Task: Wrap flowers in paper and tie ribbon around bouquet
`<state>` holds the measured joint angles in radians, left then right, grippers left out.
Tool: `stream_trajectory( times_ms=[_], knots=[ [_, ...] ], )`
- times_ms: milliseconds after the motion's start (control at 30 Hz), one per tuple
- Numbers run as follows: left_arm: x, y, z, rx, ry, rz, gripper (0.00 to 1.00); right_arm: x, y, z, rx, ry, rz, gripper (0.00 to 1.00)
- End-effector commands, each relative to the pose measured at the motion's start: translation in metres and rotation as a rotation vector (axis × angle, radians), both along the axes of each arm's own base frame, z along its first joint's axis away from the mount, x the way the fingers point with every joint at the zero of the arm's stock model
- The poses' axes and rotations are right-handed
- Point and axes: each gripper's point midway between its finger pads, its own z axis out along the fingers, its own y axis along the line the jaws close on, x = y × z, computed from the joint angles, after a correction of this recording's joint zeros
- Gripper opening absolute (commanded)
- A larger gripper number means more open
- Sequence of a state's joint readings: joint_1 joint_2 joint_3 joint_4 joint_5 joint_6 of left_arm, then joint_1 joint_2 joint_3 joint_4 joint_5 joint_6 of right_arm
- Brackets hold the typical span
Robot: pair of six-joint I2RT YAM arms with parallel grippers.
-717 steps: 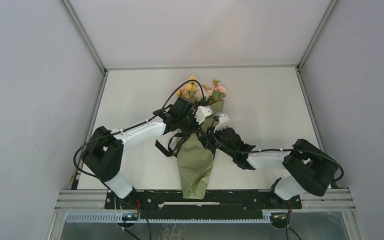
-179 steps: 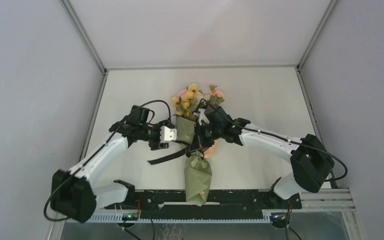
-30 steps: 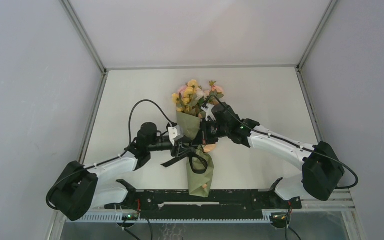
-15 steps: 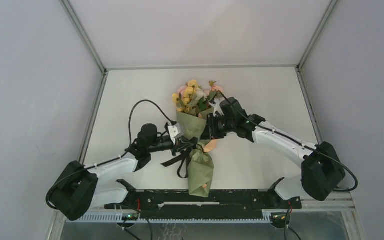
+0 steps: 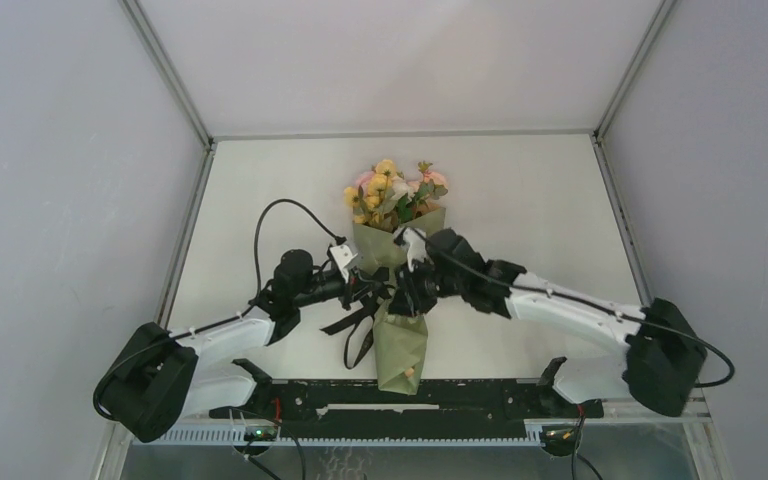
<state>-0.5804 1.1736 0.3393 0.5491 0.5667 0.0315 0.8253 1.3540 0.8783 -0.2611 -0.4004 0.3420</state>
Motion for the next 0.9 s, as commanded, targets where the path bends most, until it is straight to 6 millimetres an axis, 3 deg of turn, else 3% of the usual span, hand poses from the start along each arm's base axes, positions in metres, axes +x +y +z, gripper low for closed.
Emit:
stream_trajectory(
  times_ms=[0, 67, 200, 333, 567, 867],
  knots=[
    [0.007, 0.004, 0.005, -0.05, 0.06, 0.08, 0.0, -0.031, 0.026, 0.046, 0.157, -0.297, 0.136, 0.36],
    [0.008, 0.005, 0.002, -0.05, 0.076, 0.094, 0.0, -0.044, 0.037, 0.046, 0.147, -0.422, 0.224, 0.38],
    [0.011, 0.007, 0.002, -0.048, 0.073, 0.106, 0.0, -0.071, 0.064, 0.031, 0.105, -0.732, 0.578, 0.48],
    [0.012, 0.008, 0.0, -0.039, 0.072, 0.108, 0.0, -0.068, 0.068, 0.006, 0.002, -0.836, 0.824, 0.56],
    [0.014, 0.005, -0.002, -0.032, 0.09, 0.104, 0.0, -0.085, 0.09, -0.04, -0.108, -0.826, 1.106, 0.61],
    [0.018, 0.002, -0.002, -0.026, 0.092, 0.093, 0.0, -0.092, 0.093, -0.08, -0.211, -0.746, 1.187, 0.61]
  ],
)
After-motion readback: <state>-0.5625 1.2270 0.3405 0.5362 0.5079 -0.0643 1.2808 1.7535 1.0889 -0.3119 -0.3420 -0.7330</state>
